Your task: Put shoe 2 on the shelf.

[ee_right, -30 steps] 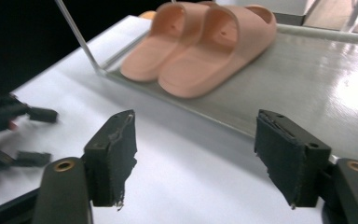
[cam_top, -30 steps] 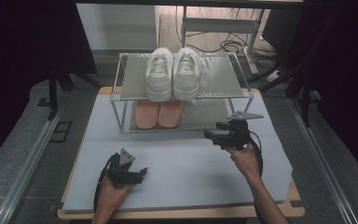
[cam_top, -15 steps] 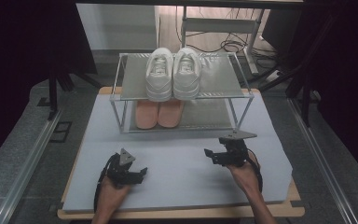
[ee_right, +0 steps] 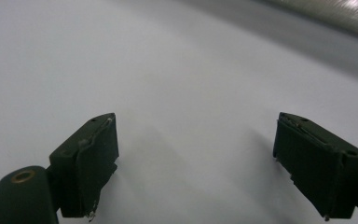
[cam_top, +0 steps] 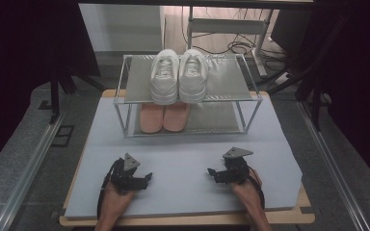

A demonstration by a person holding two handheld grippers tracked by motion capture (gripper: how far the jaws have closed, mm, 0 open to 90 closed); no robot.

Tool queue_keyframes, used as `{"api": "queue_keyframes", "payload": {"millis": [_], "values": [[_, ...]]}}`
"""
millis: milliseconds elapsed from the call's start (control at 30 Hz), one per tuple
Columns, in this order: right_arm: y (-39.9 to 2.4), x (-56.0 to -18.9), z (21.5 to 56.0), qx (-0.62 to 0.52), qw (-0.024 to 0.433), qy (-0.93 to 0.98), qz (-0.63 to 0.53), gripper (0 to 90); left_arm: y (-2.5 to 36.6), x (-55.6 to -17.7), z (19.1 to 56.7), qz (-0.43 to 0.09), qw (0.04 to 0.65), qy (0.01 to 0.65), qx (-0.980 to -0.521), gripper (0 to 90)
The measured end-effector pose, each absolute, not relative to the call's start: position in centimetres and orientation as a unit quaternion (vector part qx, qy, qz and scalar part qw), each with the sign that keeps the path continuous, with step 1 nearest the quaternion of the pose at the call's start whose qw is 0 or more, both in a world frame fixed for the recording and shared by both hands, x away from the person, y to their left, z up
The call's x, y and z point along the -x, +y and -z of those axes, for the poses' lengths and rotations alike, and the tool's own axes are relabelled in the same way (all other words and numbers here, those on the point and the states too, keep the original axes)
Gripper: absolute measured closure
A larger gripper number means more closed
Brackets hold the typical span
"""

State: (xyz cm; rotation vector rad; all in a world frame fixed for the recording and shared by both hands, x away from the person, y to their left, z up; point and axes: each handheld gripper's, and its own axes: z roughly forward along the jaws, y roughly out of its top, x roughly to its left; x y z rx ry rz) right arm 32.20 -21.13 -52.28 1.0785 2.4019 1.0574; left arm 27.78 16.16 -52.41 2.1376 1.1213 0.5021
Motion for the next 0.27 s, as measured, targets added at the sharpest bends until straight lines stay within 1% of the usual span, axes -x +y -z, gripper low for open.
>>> {"api": "queue_keyframes", "payload": {"millis": [67, 267], "values": [[-20.86, -32.16, 52.3, -0.372, 0.159, 0.841, -0.36, 13.2, 16.16, -27.78, 52.42, -0.192, 0.332, 0.429, -0.818, 16.0], [-20.86, -32.1, 52.36, -0.372, 0.161, 0.84, -0.361, 13.5, 16.32, -27.97, 52.44, -0.182, 0.333, 0.434, -0.817, 15.5]]}}
